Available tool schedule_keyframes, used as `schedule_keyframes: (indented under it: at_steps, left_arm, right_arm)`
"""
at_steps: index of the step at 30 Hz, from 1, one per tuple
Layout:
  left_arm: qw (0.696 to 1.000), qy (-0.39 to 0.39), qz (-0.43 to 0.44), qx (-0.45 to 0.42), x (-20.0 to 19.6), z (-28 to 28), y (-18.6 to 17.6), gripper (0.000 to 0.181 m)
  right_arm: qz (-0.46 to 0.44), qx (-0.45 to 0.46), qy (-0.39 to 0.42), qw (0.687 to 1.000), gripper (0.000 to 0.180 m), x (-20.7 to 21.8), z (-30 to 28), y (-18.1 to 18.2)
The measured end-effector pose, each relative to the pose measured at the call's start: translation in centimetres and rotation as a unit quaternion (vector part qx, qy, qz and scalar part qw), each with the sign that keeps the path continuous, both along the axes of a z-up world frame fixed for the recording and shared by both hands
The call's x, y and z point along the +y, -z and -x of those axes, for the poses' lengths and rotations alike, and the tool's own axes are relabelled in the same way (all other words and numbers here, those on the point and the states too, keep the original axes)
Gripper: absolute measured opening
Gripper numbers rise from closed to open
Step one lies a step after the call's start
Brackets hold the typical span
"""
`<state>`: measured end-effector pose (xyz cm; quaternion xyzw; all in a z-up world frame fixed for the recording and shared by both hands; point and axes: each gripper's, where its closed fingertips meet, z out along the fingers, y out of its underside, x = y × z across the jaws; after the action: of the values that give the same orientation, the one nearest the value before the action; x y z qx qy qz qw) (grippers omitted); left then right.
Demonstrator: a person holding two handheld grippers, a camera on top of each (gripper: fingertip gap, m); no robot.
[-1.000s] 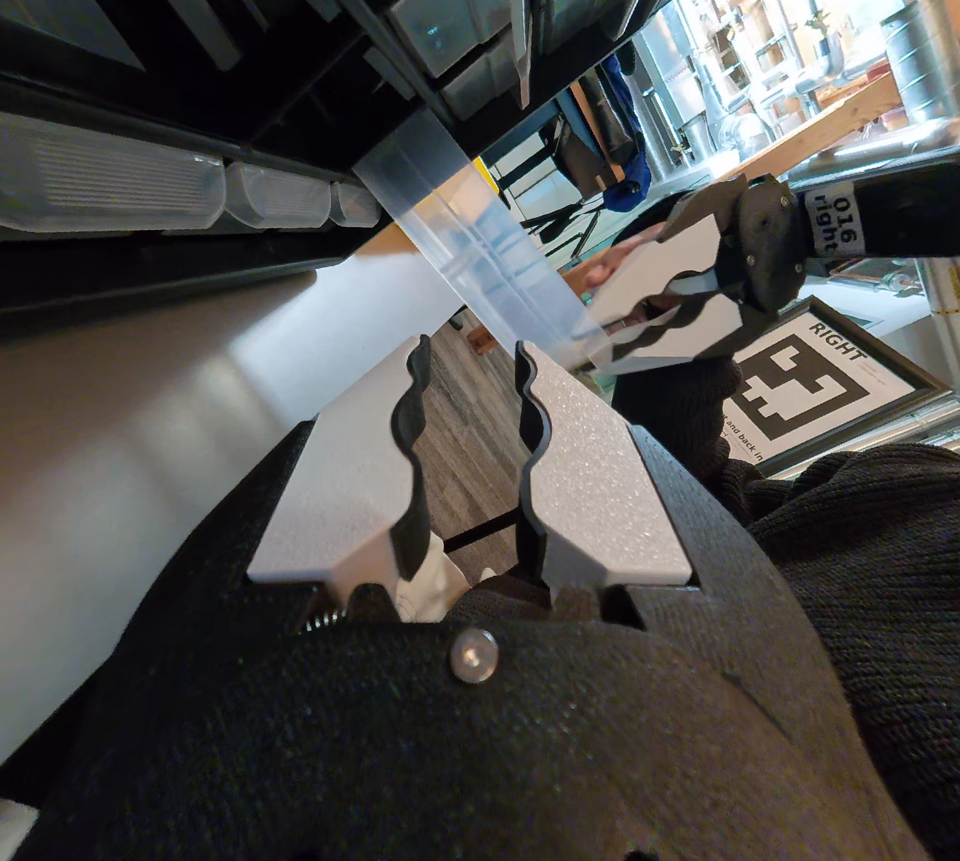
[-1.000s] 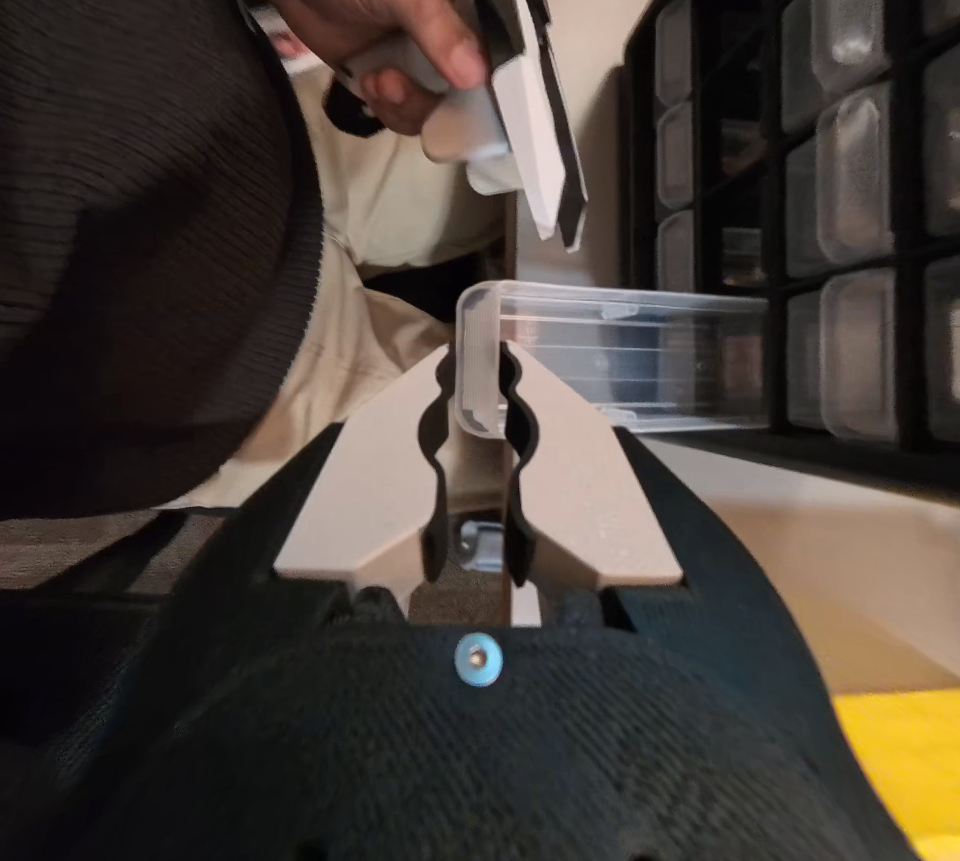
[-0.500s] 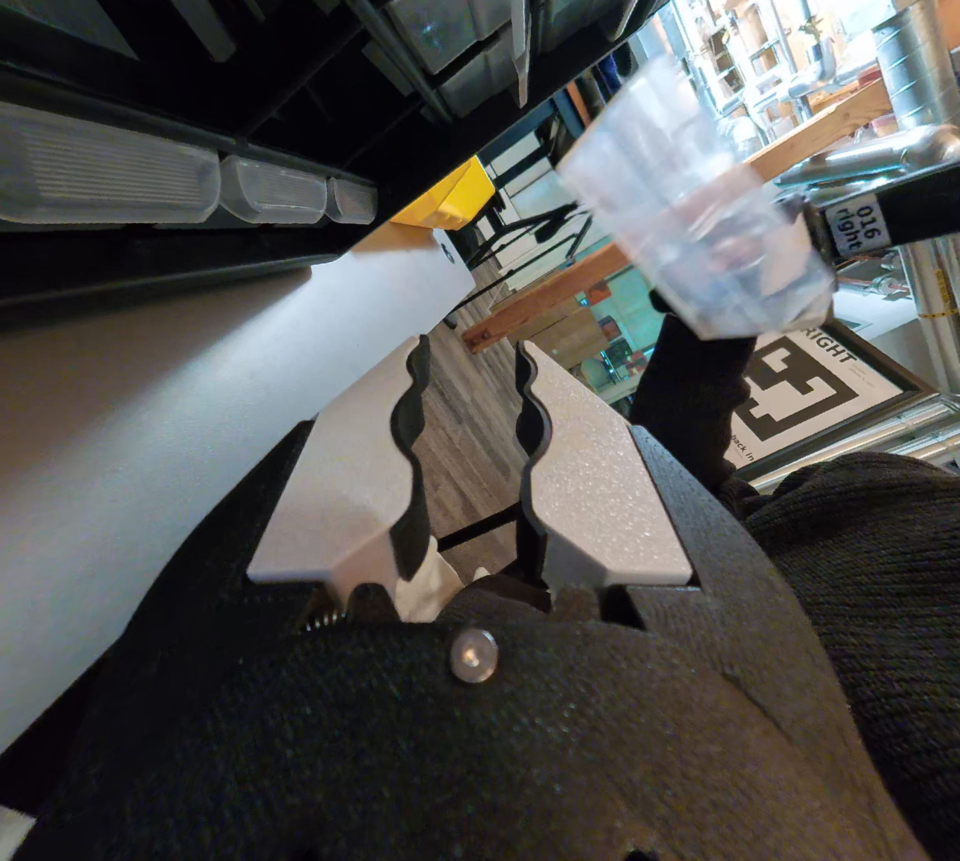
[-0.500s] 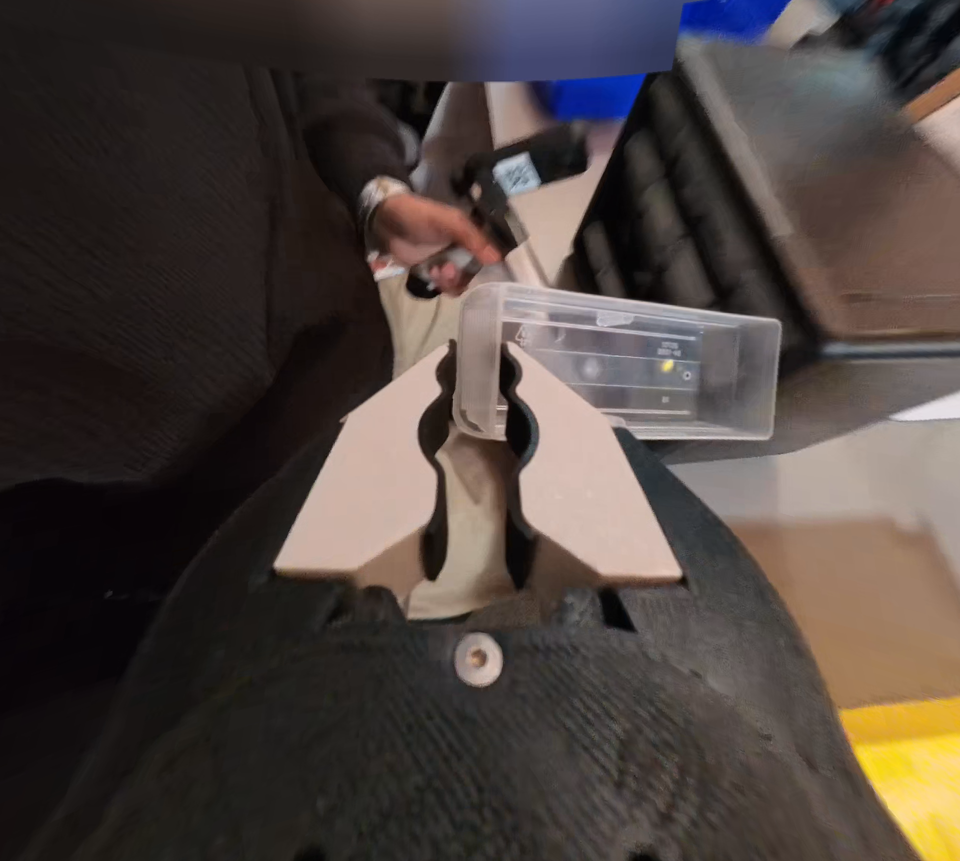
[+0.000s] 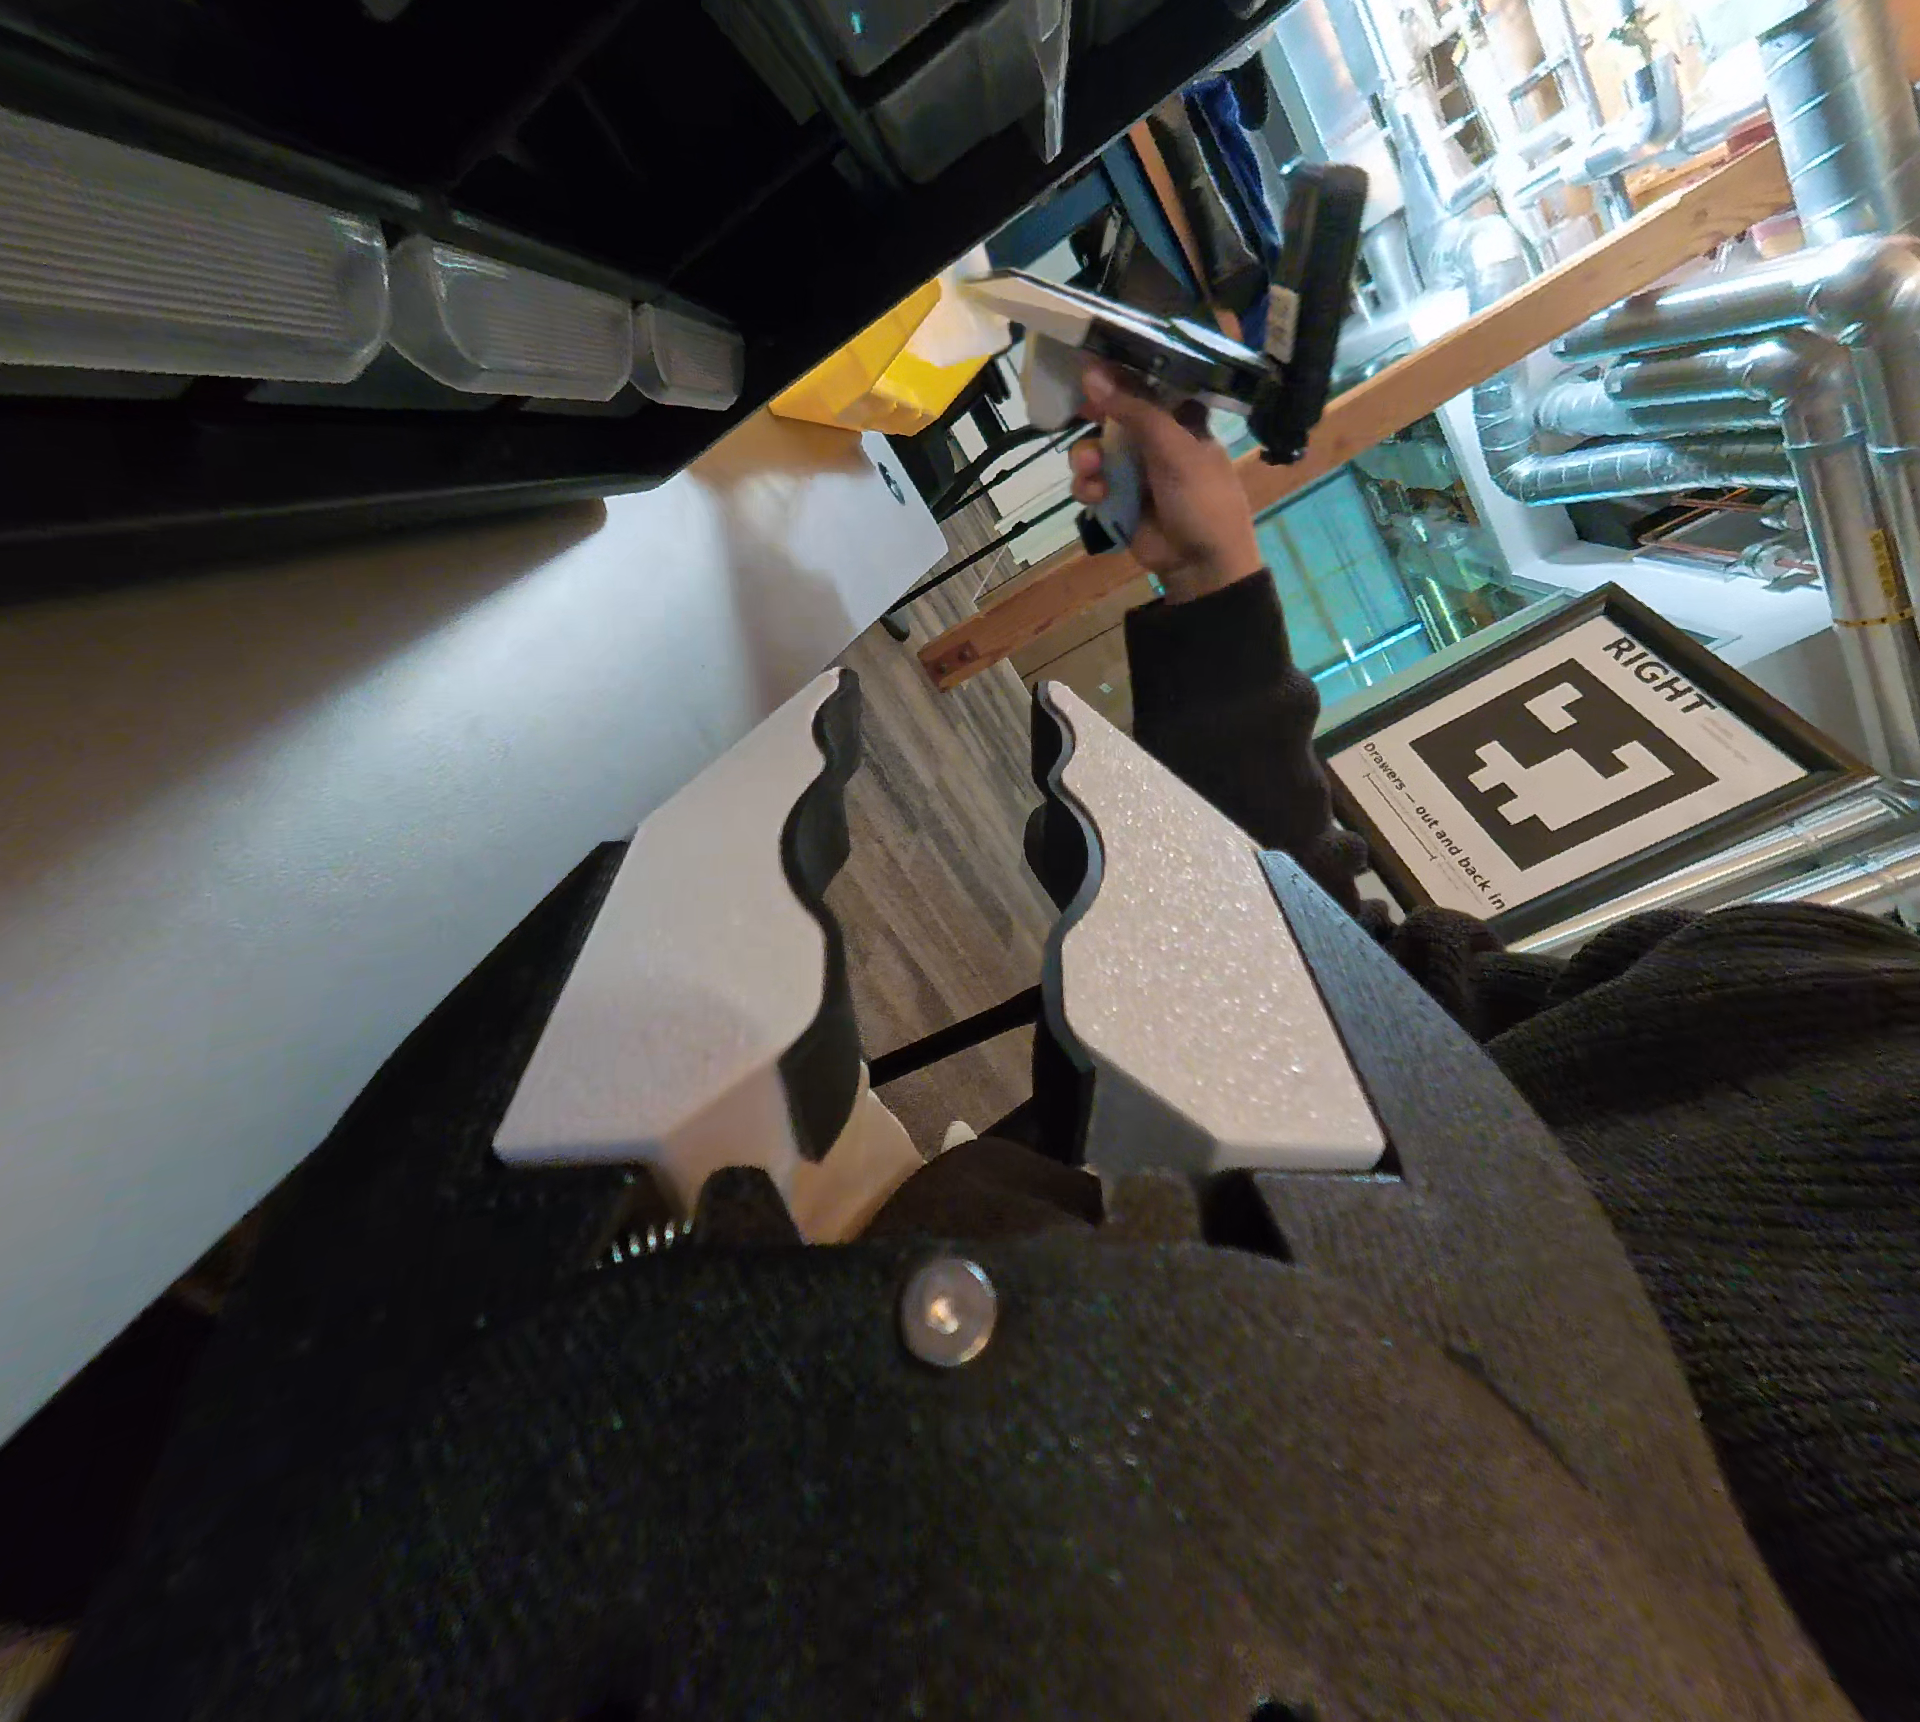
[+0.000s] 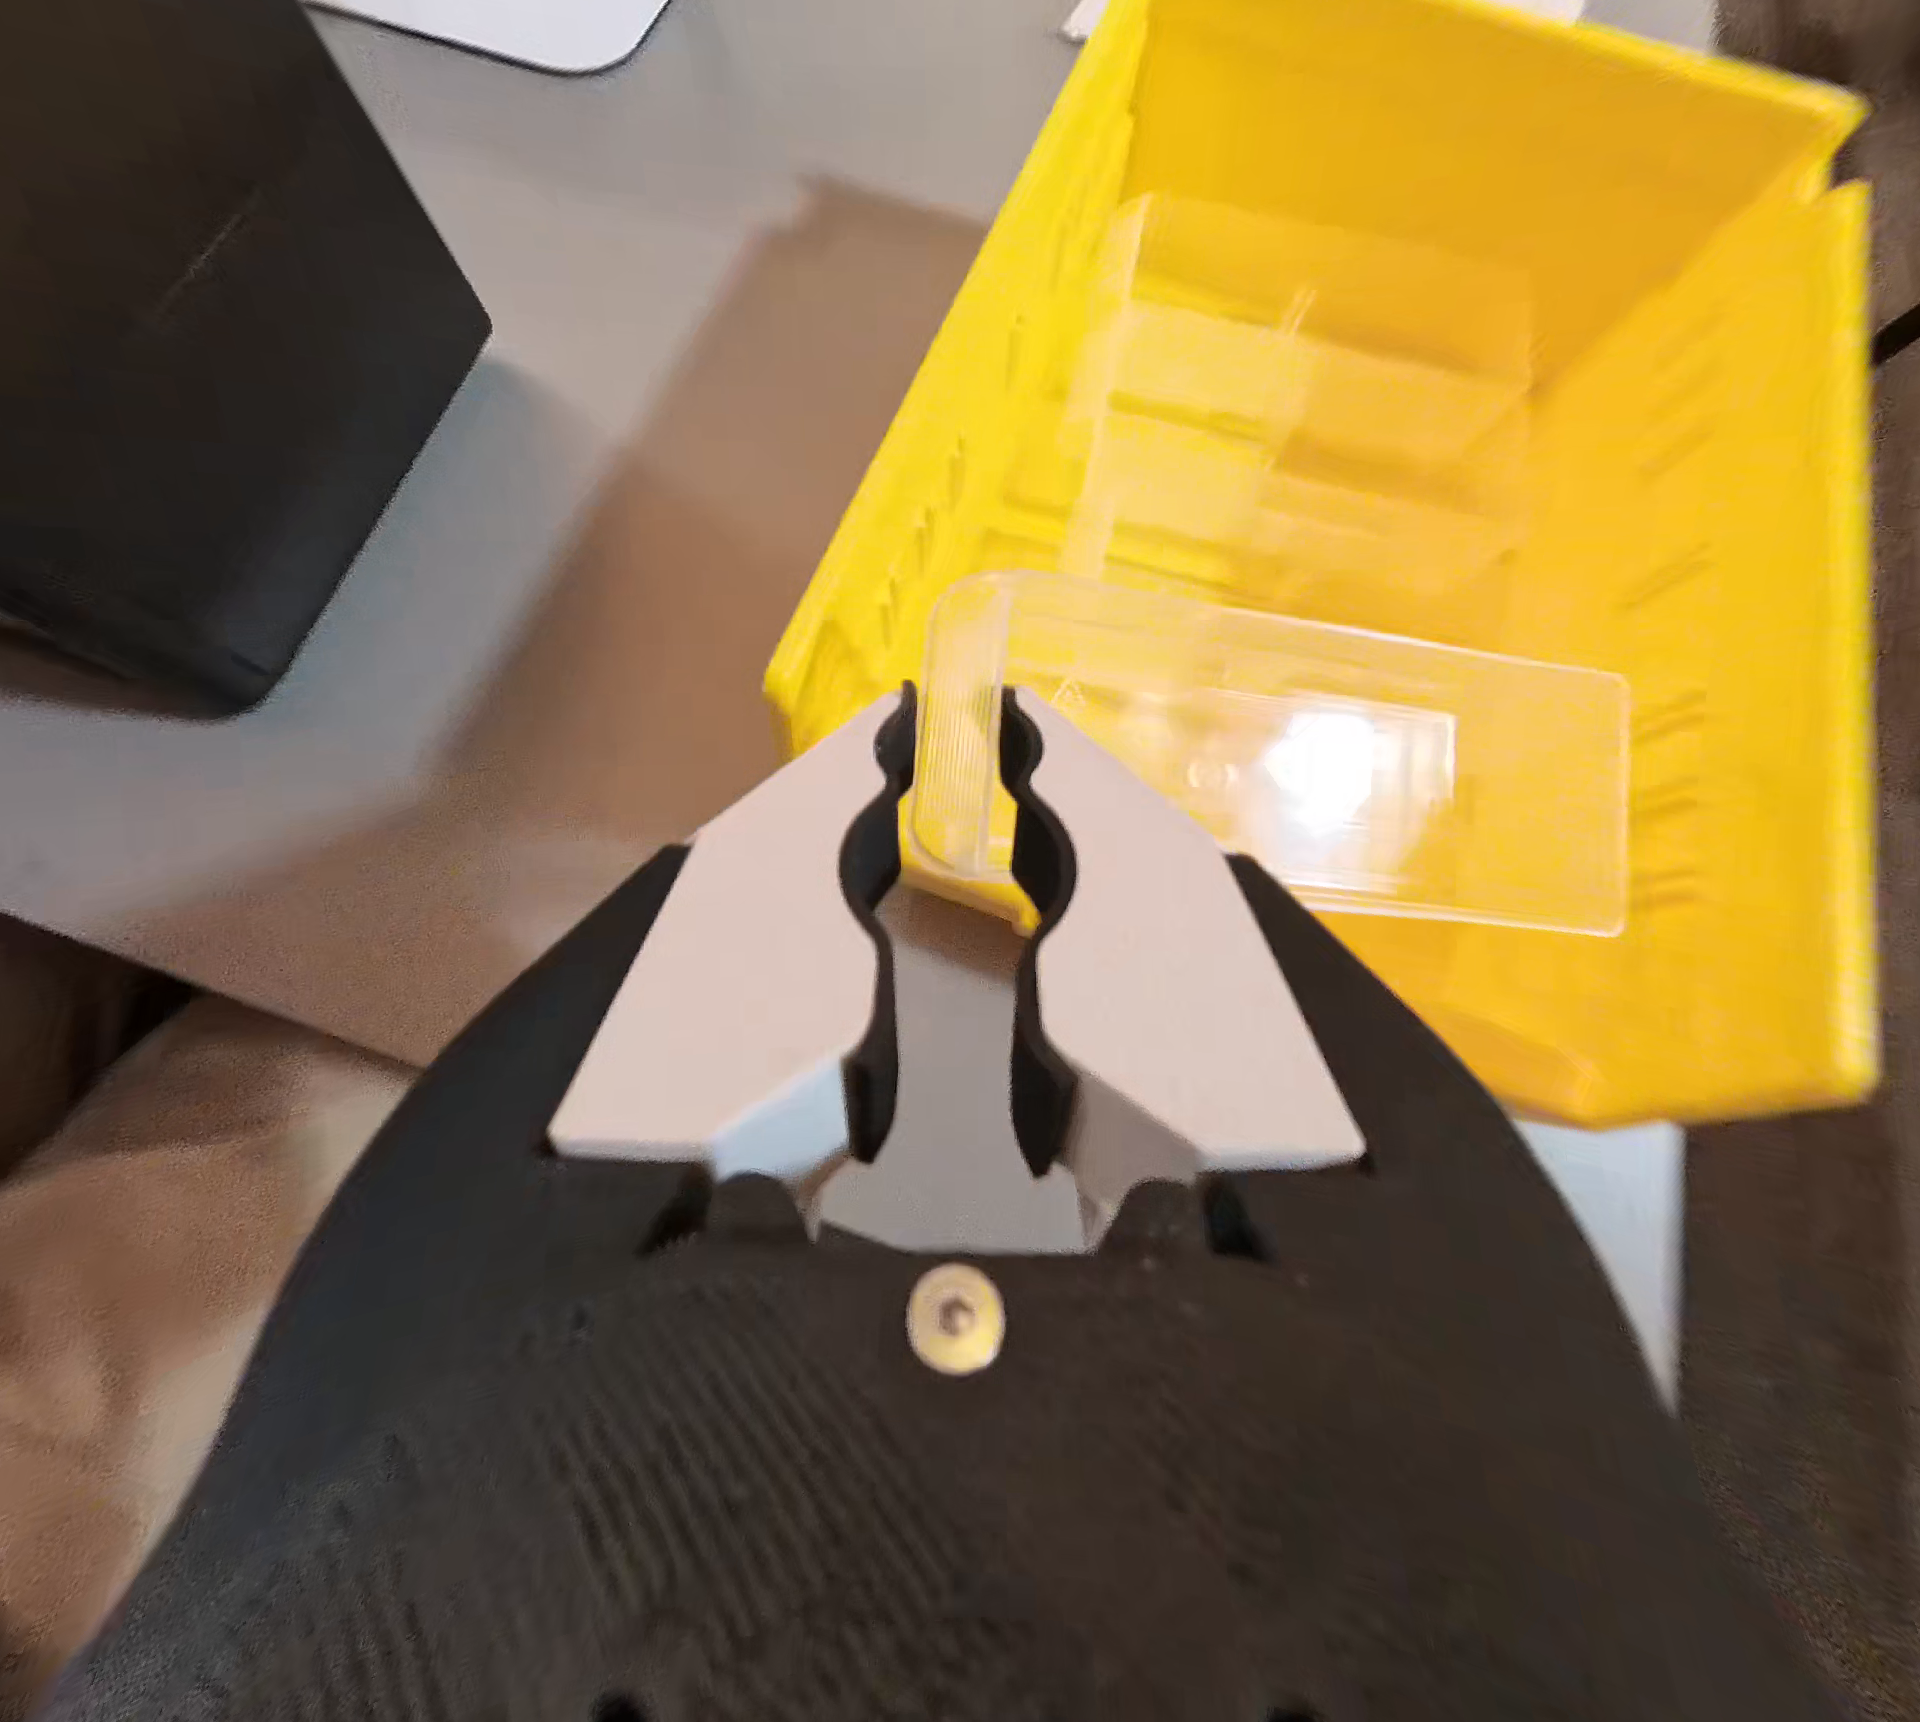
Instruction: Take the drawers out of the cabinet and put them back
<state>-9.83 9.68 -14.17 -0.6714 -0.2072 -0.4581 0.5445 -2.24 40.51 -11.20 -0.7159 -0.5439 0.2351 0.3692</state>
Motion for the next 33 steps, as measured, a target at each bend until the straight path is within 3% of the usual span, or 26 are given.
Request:
schedule_keyframes:
  at_steps: [3, 10, 14, 18, 22, 24, 27, 28, 31, 33]
  left_arm:
    - [1.000, -0.002, 0.001, 0.001, 0.0, 0.1, 0.1, 0.030]
    - [1.000, 0.000, 0.002, -0.007, 0.0, 0.3, 0.1, 0.030]
    - [1.000, -0.002, 0.001, -0.011, -0.1, 0.6, 0.0, 0.030]
    - [1.000, -0.002, 0.002, -0.023, -0.1, 0.9, 0.1, 0.030]
    - [1.000, 0.003, -0.001, -0.021, -0.2, 0.7, -0.1, 0.030]
    - [1.000, 0.008, -0.006, -0.003, -0.2, 0.4, -0.3, 0.031]
    - [1.000, 0.012, -0.011, 0.023, -0.1, -0.1, -0.5, 0.032]
    - [0.999, 0.013, -0.011, 0.028, -0.1, -0.2, -0.5, 0.031]
    - [1.000, 0.017, -0.009, 0.022, 0.0, -0.5, -0.3, 0.032]
    - [1.000, 0.020, -0.009, 0.013, 0.1, -0.6, -0.2, 0.032]
  right_arm:
    - [0.059, -0.001, 0.018, 0.998, 0.014, 0.5, 1.7, 2.1]
    - [0.097, -0.048, 0.037, 0.993, 0.016, 2.2, 4.1, 5.5]
    - [0.086, -0.077, 0.039, 0.993, 0.046, 2.6, 3.2, 5.5]
    - [0.017, 0.035, 0.068, 0.997, 0.049, 5.4, 1.6, 0.8]
    - [-0.068, 0.167, 0.202, 0.963, 0.058, 11.8, -4.0, -3.7]
    - [-0.062, 0.210, 0.270, 0.938, 0.060, 14.3, -7.0, -3.3]
    - [0.011, 0.178, 0.278, 0.944, 0.077, 15.2, -7.8, 1.1]
    - [0.020, 0.169, 0.279, 0.945, 0.077, 15.5, -7.8, 2.2]
    - [0.016, 0.159, 0.309, 0.938, 0.046, 17.1, -7.9, 3.8]
    - [0.028, 0.158, 0.310, 0.937, 0.037, 18.0, -7.4, 4.2]
